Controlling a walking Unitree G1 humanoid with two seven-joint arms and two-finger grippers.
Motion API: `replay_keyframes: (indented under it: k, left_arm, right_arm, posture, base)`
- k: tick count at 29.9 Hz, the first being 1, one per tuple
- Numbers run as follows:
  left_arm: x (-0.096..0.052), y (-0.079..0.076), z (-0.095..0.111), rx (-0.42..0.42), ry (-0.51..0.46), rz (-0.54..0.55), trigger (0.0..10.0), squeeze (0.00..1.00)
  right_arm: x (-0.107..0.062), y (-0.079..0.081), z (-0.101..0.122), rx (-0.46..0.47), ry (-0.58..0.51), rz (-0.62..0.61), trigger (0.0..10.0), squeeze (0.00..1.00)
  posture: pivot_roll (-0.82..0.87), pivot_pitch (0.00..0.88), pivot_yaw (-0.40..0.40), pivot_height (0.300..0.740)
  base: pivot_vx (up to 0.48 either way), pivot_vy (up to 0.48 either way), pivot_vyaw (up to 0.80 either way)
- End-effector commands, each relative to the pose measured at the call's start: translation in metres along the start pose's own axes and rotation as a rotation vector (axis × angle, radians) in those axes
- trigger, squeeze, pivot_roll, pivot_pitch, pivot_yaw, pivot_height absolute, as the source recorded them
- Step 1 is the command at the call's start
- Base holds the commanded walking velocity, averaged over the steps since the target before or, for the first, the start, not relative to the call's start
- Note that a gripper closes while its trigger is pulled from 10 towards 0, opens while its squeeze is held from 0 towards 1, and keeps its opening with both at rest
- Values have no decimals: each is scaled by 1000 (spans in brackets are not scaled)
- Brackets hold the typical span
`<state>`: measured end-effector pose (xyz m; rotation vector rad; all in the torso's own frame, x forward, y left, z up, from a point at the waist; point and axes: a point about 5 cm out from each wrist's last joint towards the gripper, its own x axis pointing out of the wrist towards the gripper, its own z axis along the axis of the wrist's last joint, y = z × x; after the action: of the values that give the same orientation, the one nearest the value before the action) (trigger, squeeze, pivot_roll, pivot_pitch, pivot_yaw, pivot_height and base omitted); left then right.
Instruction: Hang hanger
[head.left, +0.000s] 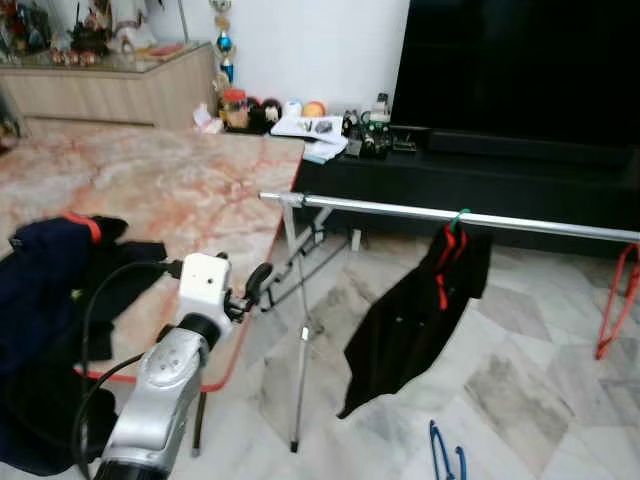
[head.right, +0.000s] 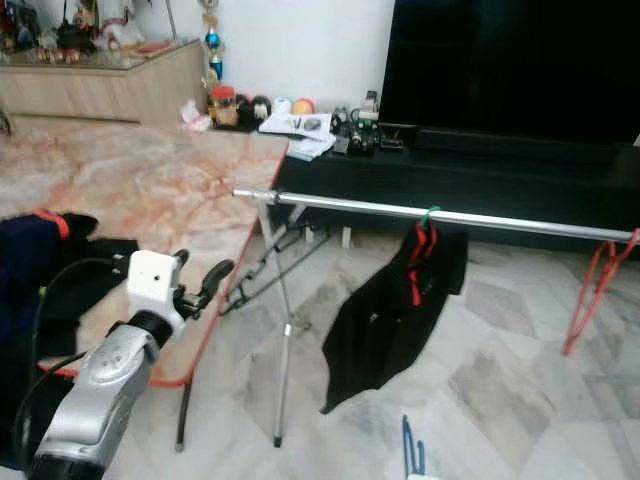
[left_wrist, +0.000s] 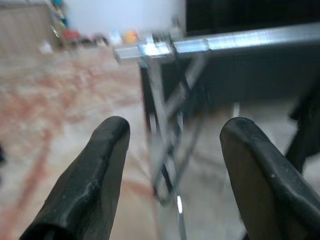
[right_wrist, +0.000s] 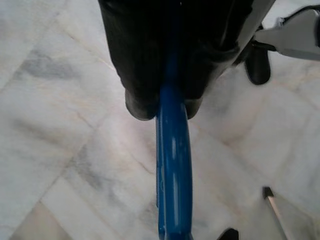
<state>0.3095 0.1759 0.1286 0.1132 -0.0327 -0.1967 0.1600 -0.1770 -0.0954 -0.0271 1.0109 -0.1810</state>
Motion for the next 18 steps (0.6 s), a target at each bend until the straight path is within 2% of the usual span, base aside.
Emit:
replay_keyframes:
  k: [1,3,10,15,16,18]
  left_arm:
    - [-4,-5,-22,13,96,-36,10000,0]
    - [-5,-5,-26,20,112,-39,10000,0]
    - [-34,-7,-91,40,366,-95,10000,0]
    - [-44,-13,-113,83,455,-139,10000,0]
    - [-50,-14,-127,103,511,-125,10000,0]
    - [-54,-14,-133,100,539,-104,10000,0]
  right_arm:
    - [0,-5,0,19,0,-8,10000,0]
    - [0,-5,0,19,0,-9,10000,0]
    - [1,-19,0,19,-2,-24,10000,0]
    - [1,-20,-1,15,0,-24,10000,0]
    - [1,-20,-1,13,0,-24,10000,0]
    - [1,-21,-1,13,0,-24,10000,0]
  posture:
    - [60,0,24,740]
    - [59,0,24,740]
    - [51,0,21,740]
    - [50,0,20,740]
    - [43,0,20,740]
    - [38,0,20,740]
  base:
    - [0,0,0]
    - [0,0,0]
    - [0,0,0]
    - [0,0,0]
    - [0,0,0]
    - [0,-142,0]
